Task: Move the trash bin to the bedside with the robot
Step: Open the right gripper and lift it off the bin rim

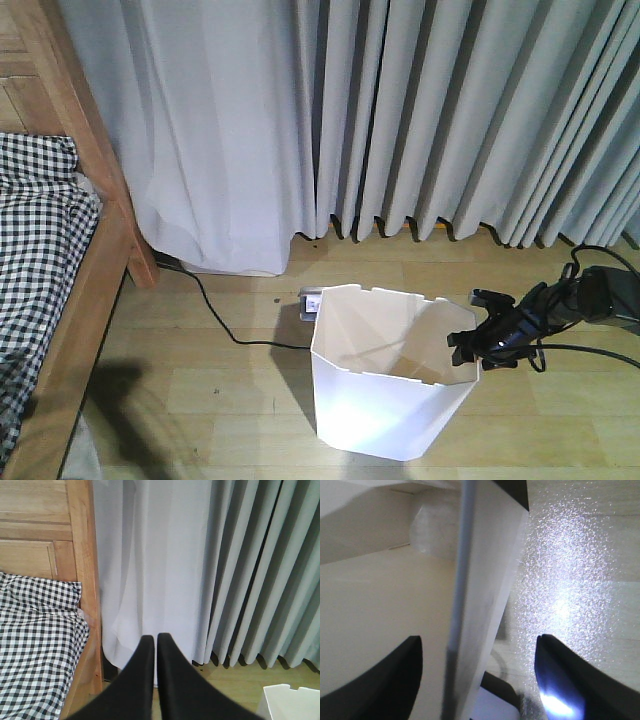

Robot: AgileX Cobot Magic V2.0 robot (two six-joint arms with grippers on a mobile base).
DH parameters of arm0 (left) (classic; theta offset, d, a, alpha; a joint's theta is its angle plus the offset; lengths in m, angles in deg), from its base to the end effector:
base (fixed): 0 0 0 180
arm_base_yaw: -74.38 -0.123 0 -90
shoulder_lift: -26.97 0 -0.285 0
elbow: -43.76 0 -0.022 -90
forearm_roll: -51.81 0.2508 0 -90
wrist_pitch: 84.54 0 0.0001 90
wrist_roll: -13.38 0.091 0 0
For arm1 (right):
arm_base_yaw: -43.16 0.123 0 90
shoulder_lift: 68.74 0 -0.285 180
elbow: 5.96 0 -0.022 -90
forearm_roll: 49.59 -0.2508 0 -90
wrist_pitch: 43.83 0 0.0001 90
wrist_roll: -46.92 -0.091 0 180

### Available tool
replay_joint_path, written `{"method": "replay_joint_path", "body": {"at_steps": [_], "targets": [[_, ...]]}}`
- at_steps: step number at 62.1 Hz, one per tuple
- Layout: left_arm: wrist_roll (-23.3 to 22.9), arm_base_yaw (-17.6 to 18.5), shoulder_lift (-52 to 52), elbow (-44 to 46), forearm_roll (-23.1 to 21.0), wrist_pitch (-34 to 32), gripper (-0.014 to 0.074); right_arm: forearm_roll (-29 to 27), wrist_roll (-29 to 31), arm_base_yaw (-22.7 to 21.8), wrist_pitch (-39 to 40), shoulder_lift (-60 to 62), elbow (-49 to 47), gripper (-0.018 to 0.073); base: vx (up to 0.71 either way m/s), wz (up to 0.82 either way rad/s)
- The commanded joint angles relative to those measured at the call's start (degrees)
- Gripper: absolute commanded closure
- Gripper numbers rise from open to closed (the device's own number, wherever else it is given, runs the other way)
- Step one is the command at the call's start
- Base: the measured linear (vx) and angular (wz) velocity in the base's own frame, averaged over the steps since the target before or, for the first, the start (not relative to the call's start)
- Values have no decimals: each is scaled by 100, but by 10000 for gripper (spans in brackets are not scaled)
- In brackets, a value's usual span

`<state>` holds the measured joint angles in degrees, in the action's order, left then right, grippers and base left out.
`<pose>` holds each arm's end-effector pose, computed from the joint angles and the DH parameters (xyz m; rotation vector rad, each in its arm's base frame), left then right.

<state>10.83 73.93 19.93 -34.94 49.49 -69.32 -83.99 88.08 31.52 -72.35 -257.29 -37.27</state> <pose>0.0549 -0.0005 0.1811 -0.0728 1.7608 -0.0644 0.3937 -0.0560 -0.2297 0.0458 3.0845 0.4234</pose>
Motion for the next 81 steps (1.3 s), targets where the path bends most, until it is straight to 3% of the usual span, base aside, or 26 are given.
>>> {"method": "replay_joint_path", "body": {"at_steps": [1, 13, 27, 34, 56, 81], "targets": [[-35, -4, 78, -67, -24, -395, 602, -8, 54, -22, -235, 405, -93, 80, 0, 0], [-35, -4, 78, -67, -24, -395, 602, 34, -7, -28, -137, 827, 188, 80, 0, 0], [-35, -4, 78, -67, -24, -395, 602, 0, 119, -21, 1503, 2276, 2243, 80, 0, 0], [-35, -4, 78, -67, -24, -395, 602, 32, 491, -20, 1819, 3119, 3224, 80, 0, 0], [-35, -4, 78, -67, -24, -395, 602, 40, 947, -20, 1738, 6251, 5240, 80, 0, 0], [-35, -4, 78, -67, -24, -395, 602, -286, 984, -20, 599, 10200, 6072, 80, 0, 0]]}}
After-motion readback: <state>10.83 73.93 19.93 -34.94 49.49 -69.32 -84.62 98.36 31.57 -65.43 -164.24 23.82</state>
